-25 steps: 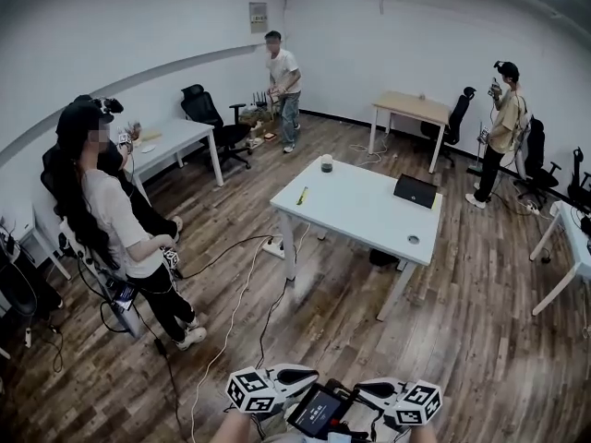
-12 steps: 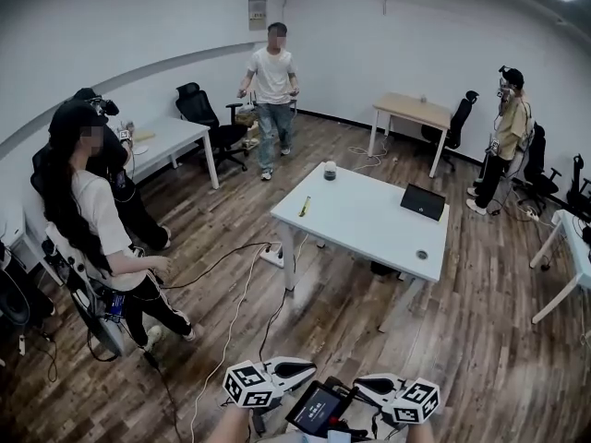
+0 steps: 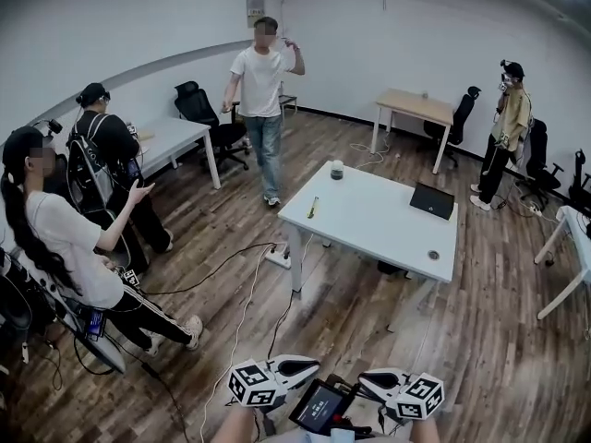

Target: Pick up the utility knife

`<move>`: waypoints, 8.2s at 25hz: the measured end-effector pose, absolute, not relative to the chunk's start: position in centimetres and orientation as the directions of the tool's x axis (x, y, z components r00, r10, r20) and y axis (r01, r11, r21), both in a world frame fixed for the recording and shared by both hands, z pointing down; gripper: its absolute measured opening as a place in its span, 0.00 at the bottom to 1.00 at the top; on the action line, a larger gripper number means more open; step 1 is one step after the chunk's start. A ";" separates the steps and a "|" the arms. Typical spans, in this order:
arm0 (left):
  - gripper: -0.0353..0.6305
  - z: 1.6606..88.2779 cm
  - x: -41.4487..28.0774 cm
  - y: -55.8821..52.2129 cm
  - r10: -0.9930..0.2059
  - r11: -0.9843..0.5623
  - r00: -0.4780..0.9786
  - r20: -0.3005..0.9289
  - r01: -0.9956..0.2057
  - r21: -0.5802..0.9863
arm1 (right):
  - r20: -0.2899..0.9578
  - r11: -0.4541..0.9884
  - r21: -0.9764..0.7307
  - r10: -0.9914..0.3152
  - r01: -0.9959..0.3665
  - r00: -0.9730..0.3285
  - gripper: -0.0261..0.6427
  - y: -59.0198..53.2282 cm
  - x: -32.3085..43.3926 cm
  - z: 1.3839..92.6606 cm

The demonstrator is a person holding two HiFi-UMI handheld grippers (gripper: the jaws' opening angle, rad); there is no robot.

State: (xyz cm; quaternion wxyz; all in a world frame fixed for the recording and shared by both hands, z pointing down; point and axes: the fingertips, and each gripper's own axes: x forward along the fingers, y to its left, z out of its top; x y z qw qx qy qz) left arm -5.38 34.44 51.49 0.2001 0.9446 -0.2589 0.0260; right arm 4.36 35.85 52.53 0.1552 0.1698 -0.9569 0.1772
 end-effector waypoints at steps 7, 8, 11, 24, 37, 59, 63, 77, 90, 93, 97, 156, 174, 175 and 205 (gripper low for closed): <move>0.08 52.3 -6.4 34.1 -0.487 -0.770 0.861 0.148 -0.503 0.392 | 0.384 0.874 -0.301 -0.254 -0.380 -0.888 0.08 35.6 3.3 53.5; 0.08 52.6 -6.5 34.1 -0.487 -0.767 0.860 0.151 -0.504 0.398 | 0.386 0.874 -0.305 -0.250 -0.378 -0.888 0.08 35.5 3.2 53.8; 0.08 53.4 -6.6 33.9 -0.484 -0.757 0.860 0.162 -0.504 0.415 | 0.389 0.872 -0.325 -0.229 -0.366 -0.892 0.08 35.1 2.8 54.5; 0.08 53.3 -6.6 24.9 -0.520 -0.711 0.825 0.221 -0.561 0.424 | 0.357 0.890 -0.360 -0.147 -0.281 -0.923 0.08 24.8 2.0 54.1; 0.08 51.3 0.1 10.7 -0.496 -0.760 0.835 0.237 -0.550 0.347 | 0.322 0.895 -0.345 -0.171 -0.284 -0.931 0.08 11.0 8.1 53.0; 0.08 52.1 3.1 5.0 -0.529 -0.725 0.807 0.262 -0.590 0.354 | 0.294 0.908 -0.359 -0.109 -0.215 -0.950 0.08 3.4 9.2 53.6; 0.08 52.6 1.8 2.8 -0.521 -0.730 0.813 0.260 -0.582 0.359 | 0.302 0.905 -0.360 -0.117 -0.227 -0.946 0.08 1.5 7.9 53.8; 0.08 52.6 -5.1 -10.1 -0.500 -0.749 0.832 0.239 -0.554 0.363 | 0.310 0.874 -0.386 -0.177 -0.294 -0.934 0.08 -10.1 2.3 54.3; 0.08 51.6 -11.4 -18.1 -0.522 -0.750 0.826 0.211 -0.563 0.346 | 0.332 0.841 -0.382 -0.262 -0.383 -0.906 0.08 -16.6 -2.0 54.1; 0.08 52.0 -12.9 -19.3 -0.545 -0.733 0.814 0.202 -0.579 0.356 | 0.329 0.826 -0.384 -0.296 -0.413 -0.897 0.08 -17.3 -2.5 54.4; 0.08 52.6 -14.4 -20.7 -0.562 -0.716 0.805 0.191 -0.589 0.374 | 0.341 0.800 -0.405 -0.317 -0.442 -0.885 0.08 -16.8 -3.0 55.4; 0.26 66.6 -20.1 -43.1 -0.663 -0.316 0.369 0.651 -0.927 0.204 | 0.447 0.677 -0.508 -0.321 -0.532 -0.835 0.08 -23.3 6.1 59.8; 0.26 71.8 -22.2 -46.0 -0.560 -0.249 0.304 0.771 -0.949 0.193 | 0.487 0.631 -0.541 -0.306 -0.557 -0.818 0.08 -25.0 7.4 61.2; 0.26 72.1 -22.2 -46.1 -0.555 -0.250 0.304 0.774 -0.949 0.193 | 0.488 0.628 -0.542 -0.305 -0.558 -0.818 0.08 -25.1 7.4 61.3; 0.32 75.7 -23.5 -45.3 -0.384 -0.245 0.161 0.909 -0.967 0.068 | 0.502 0.590 -0.560 -0.318 -0.582 -0.805 0.08 -24.9 8.1 61.4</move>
